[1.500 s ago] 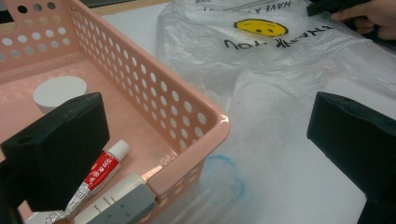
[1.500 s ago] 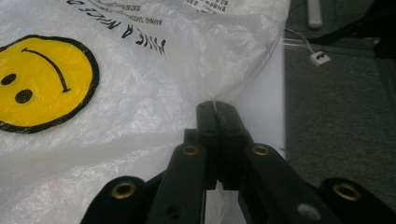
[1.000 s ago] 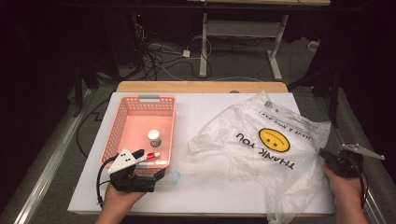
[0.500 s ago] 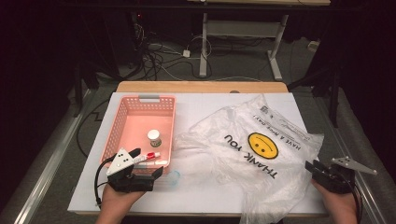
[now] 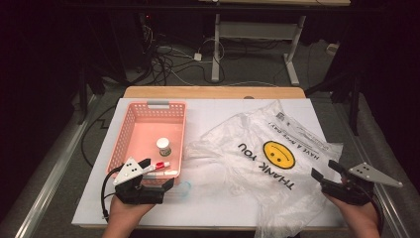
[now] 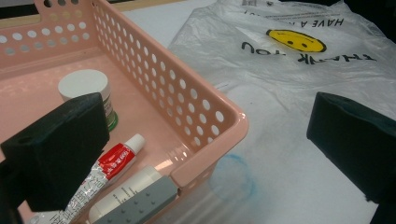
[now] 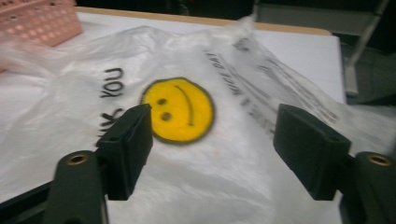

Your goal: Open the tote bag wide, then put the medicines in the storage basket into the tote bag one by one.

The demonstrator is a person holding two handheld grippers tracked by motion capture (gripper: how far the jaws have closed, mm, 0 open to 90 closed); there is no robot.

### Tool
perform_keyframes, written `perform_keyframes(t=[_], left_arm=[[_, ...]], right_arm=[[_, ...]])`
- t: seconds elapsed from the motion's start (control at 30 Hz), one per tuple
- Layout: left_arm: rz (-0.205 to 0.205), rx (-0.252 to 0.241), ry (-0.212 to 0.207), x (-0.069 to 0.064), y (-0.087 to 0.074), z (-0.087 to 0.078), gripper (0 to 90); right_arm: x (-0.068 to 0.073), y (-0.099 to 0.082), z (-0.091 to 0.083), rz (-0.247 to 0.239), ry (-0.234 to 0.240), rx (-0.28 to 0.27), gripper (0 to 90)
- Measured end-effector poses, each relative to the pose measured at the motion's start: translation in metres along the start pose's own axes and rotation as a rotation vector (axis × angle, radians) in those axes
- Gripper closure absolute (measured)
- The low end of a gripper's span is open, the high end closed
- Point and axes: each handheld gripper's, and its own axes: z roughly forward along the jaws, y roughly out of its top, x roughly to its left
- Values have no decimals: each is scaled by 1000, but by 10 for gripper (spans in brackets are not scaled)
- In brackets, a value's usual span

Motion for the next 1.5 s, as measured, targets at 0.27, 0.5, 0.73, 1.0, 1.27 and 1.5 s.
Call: perform_keyframes(t=[0.27,0.5,0.73,1.0,1.27,1.5], left_arm=[[2,0,-17,2,0,0,0],[-10,-13,-31,2,-1,0,0],[-13,-17,-34,4,-1,-1,0],[4,-14,-7,4,1,-3,0],[10,-12,-28,-1,2,-1,0],[20,-6,-15,-3,2,-2,0]], right_arm=[[28,6,19,-45,82,10,104],[52,13,37,-85,117,25,4],[75,27,57,-122,169,38,4],[99,50,87,-158,230,36,5],[115,47,104,-198,282,78,9],[126,38,105,-240,308,144,55]])
